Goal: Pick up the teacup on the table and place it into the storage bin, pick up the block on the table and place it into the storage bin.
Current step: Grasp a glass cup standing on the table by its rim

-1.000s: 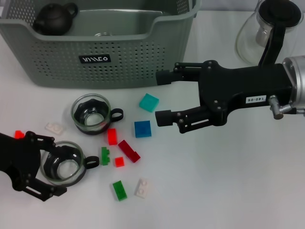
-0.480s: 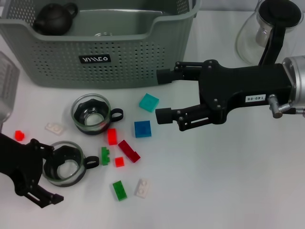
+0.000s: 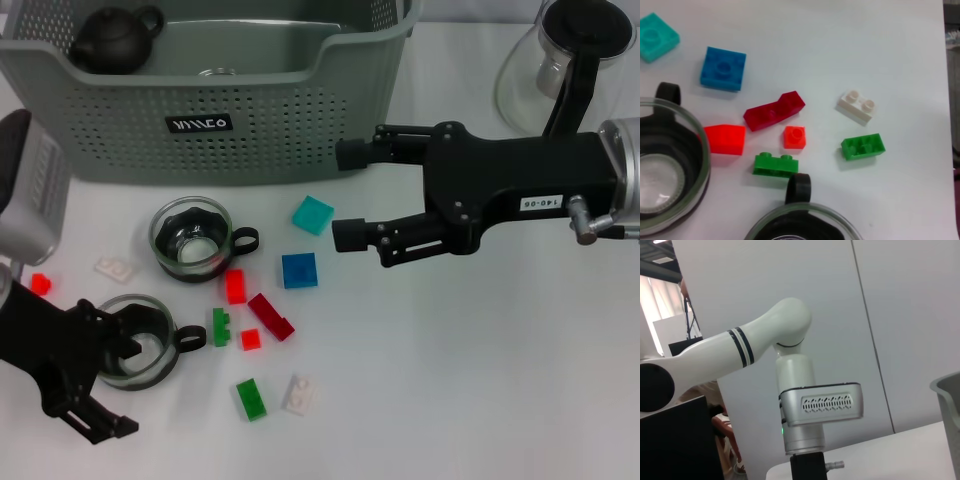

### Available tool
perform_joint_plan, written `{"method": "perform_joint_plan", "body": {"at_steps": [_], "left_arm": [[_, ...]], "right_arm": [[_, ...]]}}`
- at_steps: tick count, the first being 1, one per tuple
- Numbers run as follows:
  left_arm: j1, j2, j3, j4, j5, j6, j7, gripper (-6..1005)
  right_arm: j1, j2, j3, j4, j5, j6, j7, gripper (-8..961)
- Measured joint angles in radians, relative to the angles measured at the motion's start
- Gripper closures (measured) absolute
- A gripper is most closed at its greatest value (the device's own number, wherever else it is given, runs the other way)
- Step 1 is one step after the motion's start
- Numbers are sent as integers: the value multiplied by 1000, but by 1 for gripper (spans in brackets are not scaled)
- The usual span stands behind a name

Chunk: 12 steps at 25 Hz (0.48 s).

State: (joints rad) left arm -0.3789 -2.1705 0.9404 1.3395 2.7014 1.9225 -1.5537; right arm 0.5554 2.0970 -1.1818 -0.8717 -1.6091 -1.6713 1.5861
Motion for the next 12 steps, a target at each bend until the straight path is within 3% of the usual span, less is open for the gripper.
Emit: {"method": "perform_joint_plan", "body": {"at_steps": [12], "left_arm": [[-16, -3, 150, 33, -2, 3, -84, 109]], "right_arm": [[-9, 0, 16, 6, 0, -2, -21, 5]]}}
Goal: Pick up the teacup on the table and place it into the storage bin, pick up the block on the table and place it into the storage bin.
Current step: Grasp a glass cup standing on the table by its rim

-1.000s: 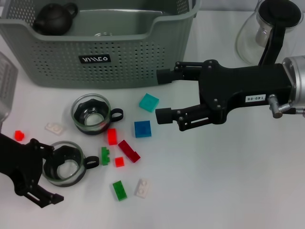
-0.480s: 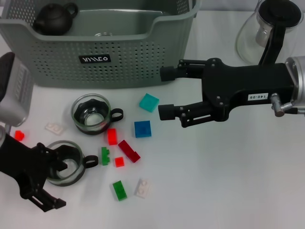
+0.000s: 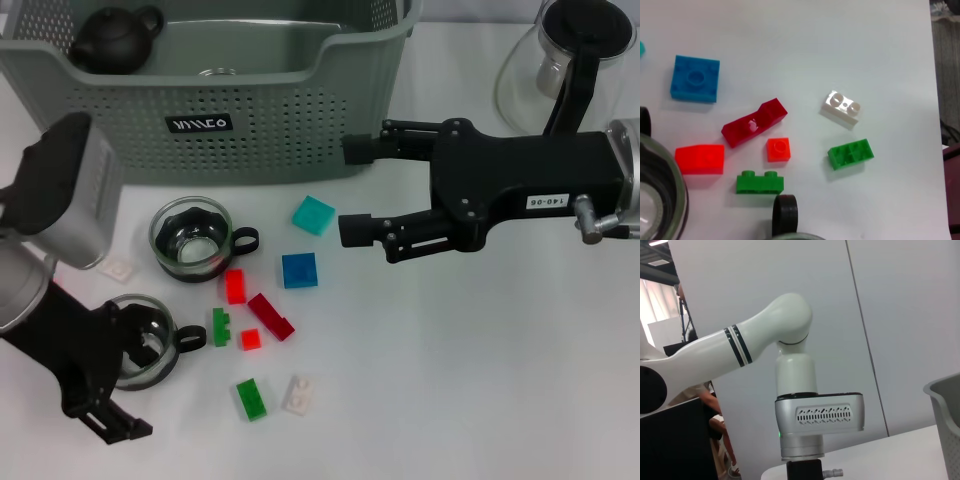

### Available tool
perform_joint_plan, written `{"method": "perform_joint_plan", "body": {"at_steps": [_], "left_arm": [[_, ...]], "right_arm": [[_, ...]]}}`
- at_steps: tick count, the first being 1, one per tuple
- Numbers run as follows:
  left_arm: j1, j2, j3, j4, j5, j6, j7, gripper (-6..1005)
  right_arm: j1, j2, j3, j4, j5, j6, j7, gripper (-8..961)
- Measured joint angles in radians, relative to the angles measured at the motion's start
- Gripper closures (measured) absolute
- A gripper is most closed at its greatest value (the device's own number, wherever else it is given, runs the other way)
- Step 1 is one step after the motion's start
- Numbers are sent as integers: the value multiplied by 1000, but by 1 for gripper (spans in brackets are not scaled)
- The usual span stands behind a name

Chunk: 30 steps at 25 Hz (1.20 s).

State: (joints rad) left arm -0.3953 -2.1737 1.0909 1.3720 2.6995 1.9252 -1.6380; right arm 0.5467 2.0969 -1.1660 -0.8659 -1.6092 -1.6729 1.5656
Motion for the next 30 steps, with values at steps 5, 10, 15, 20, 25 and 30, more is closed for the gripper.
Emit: {"method": "perform_joint_plan", "body": {"at_steps": [5, 10, 15, 20, 25, 30], "left_arm": [[-11, 0, 48, -2, 4, -16, -29, 151], [-11, 1, 68, -6, 19, -37, -43, 201], [-11, 3, 64, -6, 22, -39, -44, 386], [-11, 4, 62, -7, 22, -42, -49, 517], [-10, 3, 63, -8, 22, -44, -59, 625], [-9, 1, 66, -3, 22, -43, -63, 801]], "right_arm": [[-5, 0, 4, 6, 0, -1, -4, 6], [-8, 0, 13, 7, 0, -6, -7, 6], [-9, -2, 16, 7, 0, -9, -8, 7], [-11, -2, 24, 7, 0, -10, -14, 8], [-19, -2, 28, 7, 0, -11, -22, 8], [-22, -2, 30, 7, 0, -14, -28, 8]]}}
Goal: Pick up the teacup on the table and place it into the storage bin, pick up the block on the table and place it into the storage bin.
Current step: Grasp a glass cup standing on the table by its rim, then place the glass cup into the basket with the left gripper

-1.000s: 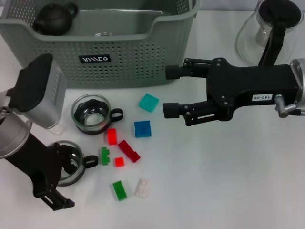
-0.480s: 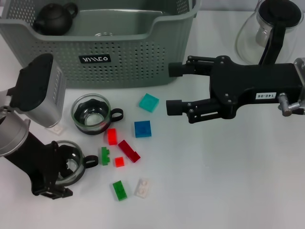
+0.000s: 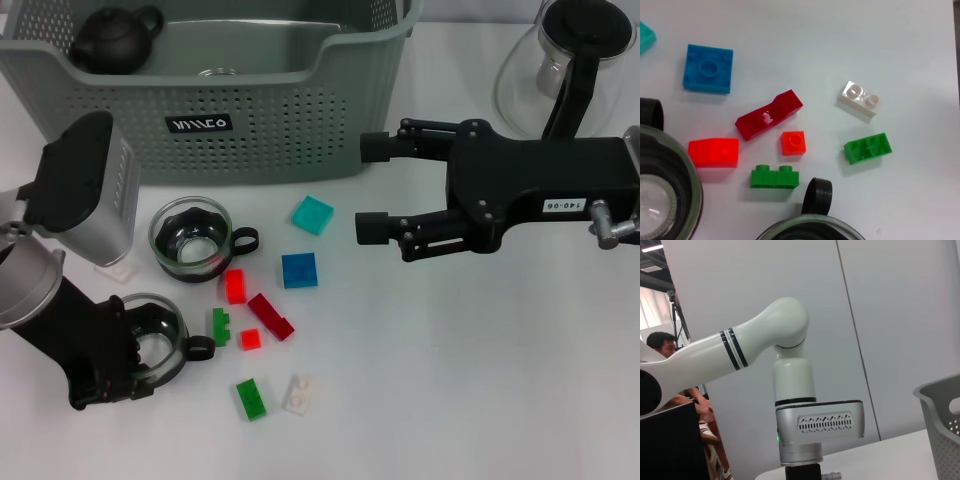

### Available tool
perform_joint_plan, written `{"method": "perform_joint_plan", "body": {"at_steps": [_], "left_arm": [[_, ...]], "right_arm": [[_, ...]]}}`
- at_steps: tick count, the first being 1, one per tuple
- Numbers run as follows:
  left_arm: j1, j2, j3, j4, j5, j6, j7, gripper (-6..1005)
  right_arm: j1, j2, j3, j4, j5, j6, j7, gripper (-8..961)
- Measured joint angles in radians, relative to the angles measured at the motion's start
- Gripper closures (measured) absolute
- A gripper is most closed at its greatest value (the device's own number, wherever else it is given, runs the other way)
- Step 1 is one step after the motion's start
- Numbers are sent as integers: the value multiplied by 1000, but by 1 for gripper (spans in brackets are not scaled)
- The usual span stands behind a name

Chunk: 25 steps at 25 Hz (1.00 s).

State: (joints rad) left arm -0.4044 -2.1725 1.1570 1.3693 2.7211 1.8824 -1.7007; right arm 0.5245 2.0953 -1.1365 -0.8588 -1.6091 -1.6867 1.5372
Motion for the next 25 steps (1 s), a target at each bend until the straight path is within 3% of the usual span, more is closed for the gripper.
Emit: {"method": "perform_joint_plan", "body": {"at_steps": [2, 8, 14, 25], "left_arm": [[-2, 0, -1, 3, 0, 4, -3, 890], [-4, 1, -18, 38, -10, 33, -6, 920], [-21, 9, -168, 130, -115, 150, 13, 937], [-25, 11, -293, 201, -184, 174, -20, 938]], "right_arm": [[-2, 0, 0, 0, 0, -3, -1, 8], [-13, 0, 6, 0, 0, -5, -3, 8], [-31, -13, 10, 0, 0, -8, -6, 8], [-37, -48, 49, 53, -3, -44, -32, 8]]}}
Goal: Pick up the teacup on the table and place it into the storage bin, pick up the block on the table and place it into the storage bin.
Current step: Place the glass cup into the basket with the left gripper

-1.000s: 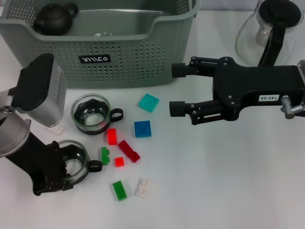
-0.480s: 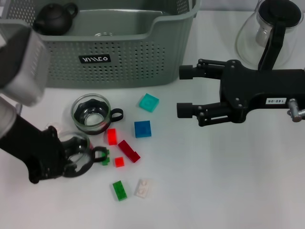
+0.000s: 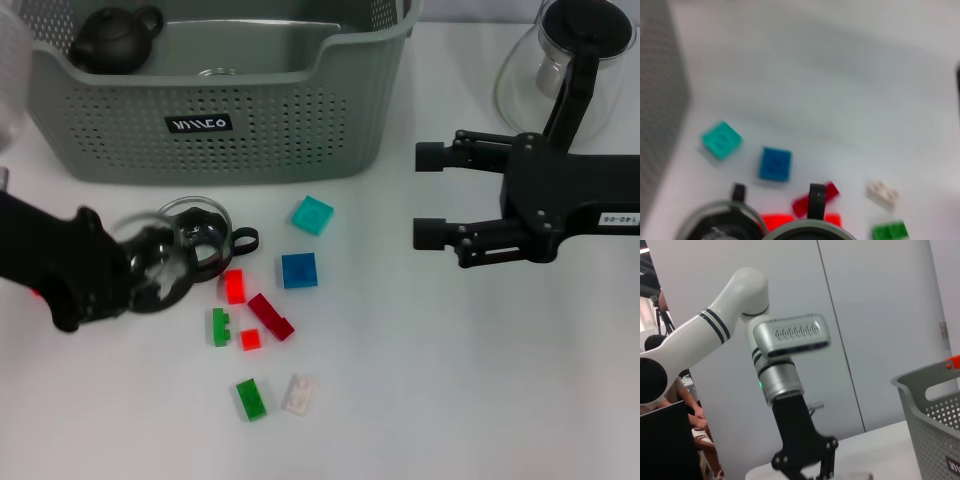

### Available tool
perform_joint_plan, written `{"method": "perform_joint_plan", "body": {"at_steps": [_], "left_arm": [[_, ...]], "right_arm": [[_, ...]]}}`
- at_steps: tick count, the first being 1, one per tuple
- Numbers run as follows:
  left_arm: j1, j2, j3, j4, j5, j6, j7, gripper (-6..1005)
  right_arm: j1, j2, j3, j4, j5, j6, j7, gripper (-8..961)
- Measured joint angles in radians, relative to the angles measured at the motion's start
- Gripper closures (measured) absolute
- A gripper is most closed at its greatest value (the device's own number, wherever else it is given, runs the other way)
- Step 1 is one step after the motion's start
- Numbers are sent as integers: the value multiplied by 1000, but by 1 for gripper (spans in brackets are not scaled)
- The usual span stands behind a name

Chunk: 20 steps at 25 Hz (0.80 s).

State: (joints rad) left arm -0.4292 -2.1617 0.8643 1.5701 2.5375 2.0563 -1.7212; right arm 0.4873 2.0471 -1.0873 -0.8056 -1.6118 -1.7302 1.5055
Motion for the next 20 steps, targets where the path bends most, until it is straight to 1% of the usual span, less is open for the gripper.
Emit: {"method": "perform_joint_plan", "body": {"at_steps": [1, 2, 4, 5, 8, 11, 13, 16, 20], "left_arm": [[1, 4, -20, 6, -23, 2, -5, 938], [1, 11, -45, 11, -56, 3, -13, 938], [1, 24, -82, 15, -116, 4, -31, 938], [0, 33, -111, 18, -165, 3, -43, 938], [-15, 49, -194, 24, -273, -1, -58, 938], [-51, 61, -275, 25, -377, -12, -94, 938], [-86, 63, -308, 25, -405, -40, -138, 938], [-138, 63, -313, 18, -397, -116, -205, 938], [-210, 72, -250, -48, -339, -281, -301, 937]], "right_arm": [[-1, -7, 10, 12, -1, -9, -5, 8], [-1, -7, 10, 12, -1, -9, -5, 8], [-1, -18, 13, 31, -2, -16, -11, 8], [-1, -22, 13, 40, -4, -18, -13, 8], [0, -34, 14, 69, -35, -29, -15, 8], [0, -38, 15, 83, -83, -36, -16, 8], [-1, -38, 17, 93, -102, -41, -16, 8], [-1, -38, 22, 115, -121, -43, -22, 8], [-2, -38, 27, 140, -133, -44, -28, 8]]}}
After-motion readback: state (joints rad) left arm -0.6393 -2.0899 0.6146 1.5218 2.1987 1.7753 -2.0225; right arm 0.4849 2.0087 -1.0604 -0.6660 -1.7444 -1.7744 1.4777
